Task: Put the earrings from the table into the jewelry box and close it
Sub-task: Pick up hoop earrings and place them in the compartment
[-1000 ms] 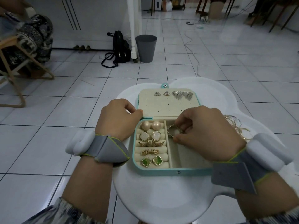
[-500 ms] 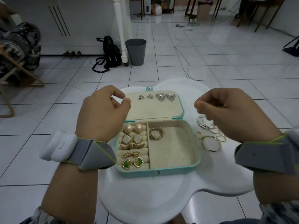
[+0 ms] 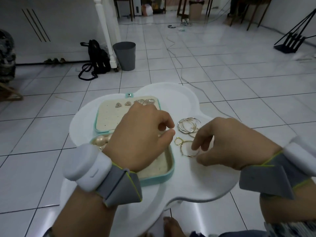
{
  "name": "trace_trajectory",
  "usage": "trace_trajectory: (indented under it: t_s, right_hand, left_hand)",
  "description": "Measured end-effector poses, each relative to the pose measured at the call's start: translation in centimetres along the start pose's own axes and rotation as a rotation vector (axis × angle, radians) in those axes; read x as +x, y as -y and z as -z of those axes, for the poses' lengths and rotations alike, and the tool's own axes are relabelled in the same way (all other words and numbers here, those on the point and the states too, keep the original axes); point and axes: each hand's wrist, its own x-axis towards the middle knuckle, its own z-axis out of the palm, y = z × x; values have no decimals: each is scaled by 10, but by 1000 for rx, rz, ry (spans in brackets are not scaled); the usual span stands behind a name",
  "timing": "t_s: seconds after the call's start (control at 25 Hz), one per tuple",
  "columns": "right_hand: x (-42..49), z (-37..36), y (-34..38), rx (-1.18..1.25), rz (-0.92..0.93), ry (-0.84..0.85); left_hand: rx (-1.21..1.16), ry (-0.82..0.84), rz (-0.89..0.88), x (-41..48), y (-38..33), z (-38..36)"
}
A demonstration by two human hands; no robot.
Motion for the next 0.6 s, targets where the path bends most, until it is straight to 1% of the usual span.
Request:
trace_trajectory:
  t_s: [0.08,0.16,0.28,0.4,0.48,0.6]
  right_hand:
    - [-1,0,-2,-52,22,22]
    - [-2,0,-6,-68,54,10]
    - [0,-7,-6,-76,122,-30]
    - [3,-14,-7,-32,168,-37]
    - [4,-14,-11,33,188,-48]
    - [5,-4,-27,270,131,-137]
  left_hand:
    - [40,61,8,3,-6,-7]
    - [69,101,11,7,-12,-13]
    - [91,122,20,11,-14,-16]
    - [103,123,30,15,-15,-19]
    - [109,131,48,17,-16,-21]
    - [118,136,50,22,-20,-25]
